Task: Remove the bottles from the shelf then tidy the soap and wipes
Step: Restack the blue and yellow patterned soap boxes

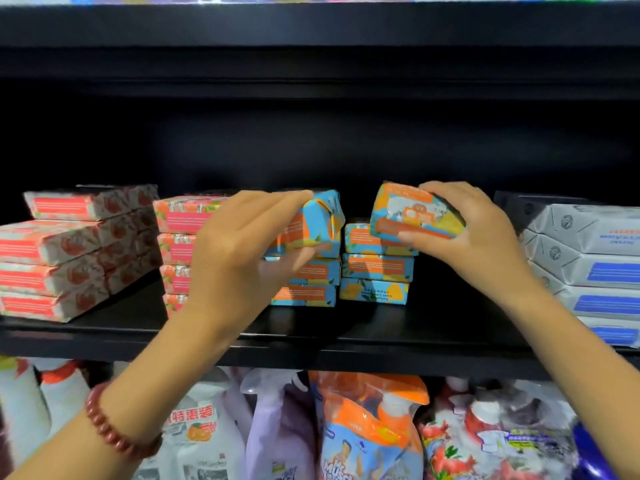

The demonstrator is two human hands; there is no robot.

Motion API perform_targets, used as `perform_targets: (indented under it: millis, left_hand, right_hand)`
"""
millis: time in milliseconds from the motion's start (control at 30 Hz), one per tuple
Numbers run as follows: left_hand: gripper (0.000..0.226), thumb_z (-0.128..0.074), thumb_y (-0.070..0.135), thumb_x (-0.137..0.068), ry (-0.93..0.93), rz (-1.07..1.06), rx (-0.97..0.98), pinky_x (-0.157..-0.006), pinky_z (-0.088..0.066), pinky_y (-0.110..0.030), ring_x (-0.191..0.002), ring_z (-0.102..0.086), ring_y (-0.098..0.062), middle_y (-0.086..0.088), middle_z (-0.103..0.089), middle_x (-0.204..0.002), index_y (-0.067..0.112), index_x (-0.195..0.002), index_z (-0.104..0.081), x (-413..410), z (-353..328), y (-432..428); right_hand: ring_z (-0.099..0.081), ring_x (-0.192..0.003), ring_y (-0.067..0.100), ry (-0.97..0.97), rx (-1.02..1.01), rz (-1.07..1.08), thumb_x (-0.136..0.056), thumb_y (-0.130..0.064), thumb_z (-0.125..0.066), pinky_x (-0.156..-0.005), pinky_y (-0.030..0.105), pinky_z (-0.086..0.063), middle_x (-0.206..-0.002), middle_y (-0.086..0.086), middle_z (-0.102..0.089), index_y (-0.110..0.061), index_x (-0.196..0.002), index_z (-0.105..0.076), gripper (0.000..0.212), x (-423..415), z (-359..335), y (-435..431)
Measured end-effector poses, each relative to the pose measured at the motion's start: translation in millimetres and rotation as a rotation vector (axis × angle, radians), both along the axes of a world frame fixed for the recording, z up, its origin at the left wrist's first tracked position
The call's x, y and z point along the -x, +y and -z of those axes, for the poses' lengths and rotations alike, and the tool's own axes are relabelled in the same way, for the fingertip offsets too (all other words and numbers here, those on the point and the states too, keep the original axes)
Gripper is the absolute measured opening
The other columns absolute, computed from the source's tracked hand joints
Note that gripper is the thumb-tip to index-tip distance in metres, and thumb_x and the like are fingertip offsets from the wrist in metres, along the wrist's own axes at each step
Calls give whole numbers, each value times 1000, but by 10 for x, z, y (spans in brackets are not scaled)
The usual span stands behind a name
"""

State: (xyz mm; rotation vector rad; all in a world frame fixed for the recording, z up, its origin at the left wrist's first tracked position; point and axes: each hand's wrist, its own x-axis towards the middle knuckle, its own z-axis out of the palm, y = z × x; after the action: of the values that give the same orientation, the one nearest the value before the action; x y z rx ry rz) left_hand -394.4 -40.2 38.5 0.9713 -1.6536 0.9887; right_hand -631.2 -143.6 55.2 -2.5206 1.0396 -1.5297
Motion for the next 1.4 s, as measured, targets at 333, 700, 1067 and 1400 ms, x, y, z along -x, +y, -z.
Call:
perform_targets:
  millis: [333, 700, 1067, 1400]
  left_hand:
    - [41, -72, 29, -80, 20, 59, -65, -80, -49, -30, -90, -62, -21, -9, -70, -99, 1, -109, -65, 32, 428, 112]
    - [41, -70, 32, -81, 37, 53, -96, -78, -50, -30, -88, -63, -21, -8, -71, -98, -1, -105, -68, 27, 544, 93]
    - [36, -68, 33, -85, -10, 112, -92, -82, -49, -27, -91, -61, -20, -6, -71, -99, 3, -104, -65, 193, 666, -19]
    - [32, -64, 35, -89, -77, 142, -80, -75, -49, -30, -89, -61, -21, -4, -71, -101, 11, -109, -58, 519, 747, -226]
  right_hand:
    - [-58, -98, 10, 25, -208, -77, -67, -39, -80, -84, 23, -49, -111, -4, -58, -19, -123, -58, 63, -347, -162, -270]
    - [-57, -108, 7, -354, -225, -127, -75, -36, -74, -90, 21, -47, -117, -2, -61, -21, -121, -56, 52, -268, 204, -304]
    - [-59, -103, 9, -385, -231, -54, -81, -35, -70, -81, 16, -49, -115, 1, -62, -15, -128, -53, 54, -376, 213, -421]
    - [-52, -111, 0, -358, -125, -20, -86, -29, -65, -94, 14, -43, -122, -9, -56, -18, -128, -53, 45, -23, 412, -71]
